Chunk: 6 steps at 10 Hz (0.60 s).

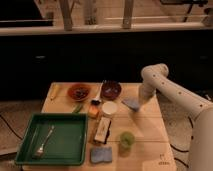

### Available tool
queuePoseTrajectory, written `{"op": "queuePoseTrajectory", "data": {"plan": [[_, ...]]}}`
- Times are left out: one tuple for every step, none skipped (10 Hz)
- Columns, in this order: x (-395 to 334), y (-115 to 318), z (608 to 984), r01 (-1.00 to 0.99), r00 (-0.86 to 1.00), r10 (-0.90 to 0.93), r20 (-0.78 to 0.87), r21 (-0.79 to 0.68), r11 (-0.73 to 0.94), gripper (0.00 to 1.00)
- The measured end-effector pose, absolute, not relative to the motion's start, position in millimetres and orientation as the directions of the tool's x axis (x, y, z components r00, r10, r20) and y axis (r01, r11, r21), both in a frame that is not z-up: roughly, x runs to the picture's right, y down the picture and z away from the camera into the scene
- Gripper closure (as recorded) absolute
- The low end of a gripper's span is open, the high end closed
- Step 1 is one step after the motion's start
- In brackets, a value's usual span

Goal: Place towel in table surface

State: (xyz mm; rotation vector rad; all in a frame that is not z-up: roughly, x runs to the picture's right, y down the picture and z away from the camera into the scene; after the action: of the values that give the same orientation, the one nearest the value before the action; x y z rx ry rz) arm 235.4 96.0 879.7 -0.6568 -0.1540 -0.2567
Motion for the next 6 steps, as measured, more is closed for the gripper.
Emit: {"op": "queuePoseTrajectory", "data": {"plan": [[232.3, 97.3, 881.4, 0.298, 0.953, -0.205, 0.222, -0.582, 0.756, 0.2], [230.5, 97.4, 883.0, 0.308, 0.95, -0.218, 0.222, -0.579, 0.754, 0.2], [226.5, 97.4, 885.1, 0.32, 0.947, -0.229, 0.226, -0.575, 0.753, 0.2], [226.2, 97.5, 885.9, 0.323, 0.946, -0.234, 0.226, -0.573, 0.754, 0.2], [228.1, 98.3, 887.9, 0.323, 0.946, -0.236, 0.223, -0.57, 0.755, 0.2], [229.3, 100.1, 891.4, 0.323, 0.946, -0.235, 0.224, -0.569, 0.756, 0.2]]}}
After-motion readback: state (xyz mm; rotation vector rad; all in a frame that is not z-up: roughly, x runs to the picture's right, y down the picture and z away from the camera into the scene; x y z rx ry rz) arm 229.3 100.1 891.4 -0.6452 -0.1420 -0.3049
